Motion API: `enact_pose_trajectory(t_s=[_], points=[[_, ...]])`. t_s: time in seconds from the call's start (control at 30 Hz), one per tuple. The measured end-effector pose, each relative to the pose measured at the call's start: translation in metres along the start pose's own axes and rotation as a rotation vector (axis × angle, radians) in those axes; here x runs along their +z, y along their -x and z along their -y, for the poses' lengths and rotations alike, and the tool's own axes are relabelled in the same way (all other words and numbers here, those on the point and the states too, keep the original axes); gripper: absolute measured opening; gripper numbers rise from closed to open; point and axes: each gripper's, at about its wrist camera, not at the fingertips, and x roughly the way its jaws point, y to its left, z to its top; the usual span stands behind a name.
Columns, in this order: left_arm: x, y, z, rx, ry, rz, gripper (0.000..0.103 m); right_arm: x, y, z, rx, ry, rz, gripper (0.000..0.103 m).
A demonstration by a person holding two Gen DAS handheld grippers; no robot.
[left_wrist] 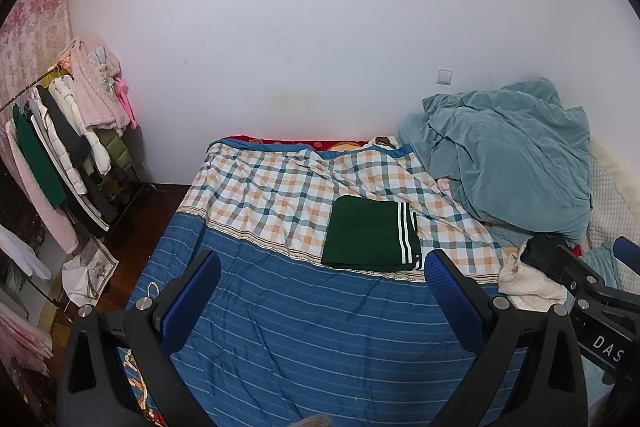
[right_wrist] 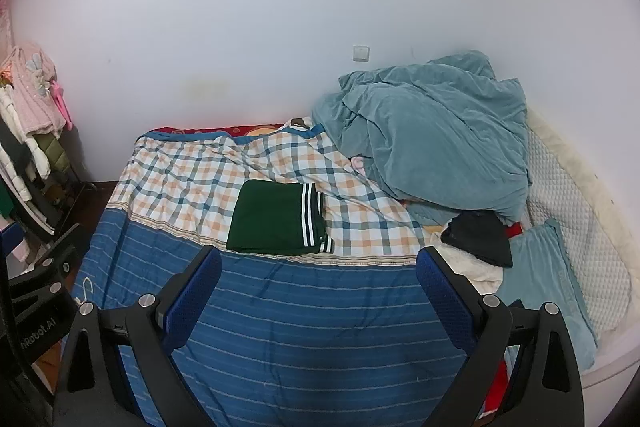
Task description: Fold large clothes
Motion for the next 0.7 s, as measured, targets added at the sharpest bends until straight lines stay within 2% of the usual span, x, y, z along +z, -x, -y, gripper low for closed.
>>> enact_pose_trajectory(t_s=[0.33,0.7], points=[[0.000,-0.001,0.000,0.003,0.000,-0.001,0.103,0.011,-0.007,0.000,0.002,0.003,0.006,0.099],[0.002,0.000,-0.002,0.001,0.000,0.004,0.103,0.007,-0.004,0.000,0.000,-0.002,0.004,0.099]])
